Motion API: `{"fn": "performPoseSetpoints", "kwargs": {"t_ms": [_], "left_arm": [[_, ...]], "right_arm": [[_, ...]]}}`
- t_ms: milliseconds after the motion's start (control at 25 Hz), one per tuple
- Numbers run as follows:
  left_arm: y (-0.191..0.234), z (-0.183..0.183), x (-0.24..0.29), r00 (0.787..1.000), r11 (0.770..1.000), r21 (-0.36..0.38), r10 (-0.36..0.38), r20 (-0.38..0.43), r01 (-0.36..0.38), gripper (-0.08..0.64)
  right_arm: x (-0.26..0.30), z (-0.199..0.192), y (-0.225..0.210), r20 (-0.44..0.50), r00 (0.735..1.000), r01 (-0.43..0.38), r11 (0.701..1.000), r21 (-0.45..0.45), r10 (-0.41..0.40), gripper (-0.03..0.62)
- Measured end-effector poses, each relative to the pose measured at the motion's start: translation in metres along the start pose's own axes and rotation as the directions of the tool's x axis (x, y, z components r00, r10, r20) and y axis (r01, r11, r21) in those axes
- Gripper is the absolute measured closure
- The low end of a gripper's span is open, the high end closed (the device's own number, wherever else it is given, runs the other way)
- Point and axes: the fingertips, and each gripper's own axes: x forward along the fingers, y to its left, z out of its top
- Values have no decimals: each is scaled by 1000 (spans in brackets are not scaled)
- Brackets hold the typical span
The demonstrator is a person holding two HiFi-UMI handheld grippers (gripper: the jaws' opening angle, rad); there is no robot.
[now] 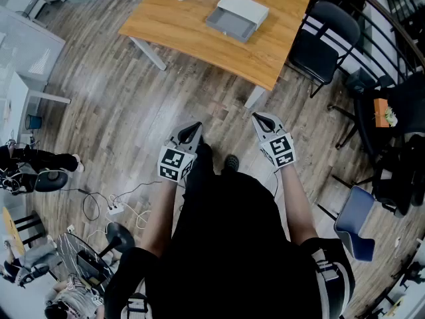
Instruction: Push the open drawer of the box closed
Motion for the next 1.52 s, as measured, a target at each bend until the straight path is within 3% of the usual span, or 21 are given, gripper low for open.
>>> {"fn": "performPoseSetpoints", "kwargs": {"t_ms": [480,880,1520], "left_arm": [[12,-12,-25,1000,1000,4,23,-5,-23,538],[40,-11,-13,999,999,1,-38,-19,38,538],[140,41,42,984,982,67,-175,-8,176,538]], "right_arm": [[2,2,22,-21,1000,2,1000,2,-2,577],[19,5,16,-45,994,105,993,58,-103,577],[91,52,-8,-69,973,228,968,104,-221,575]]}}
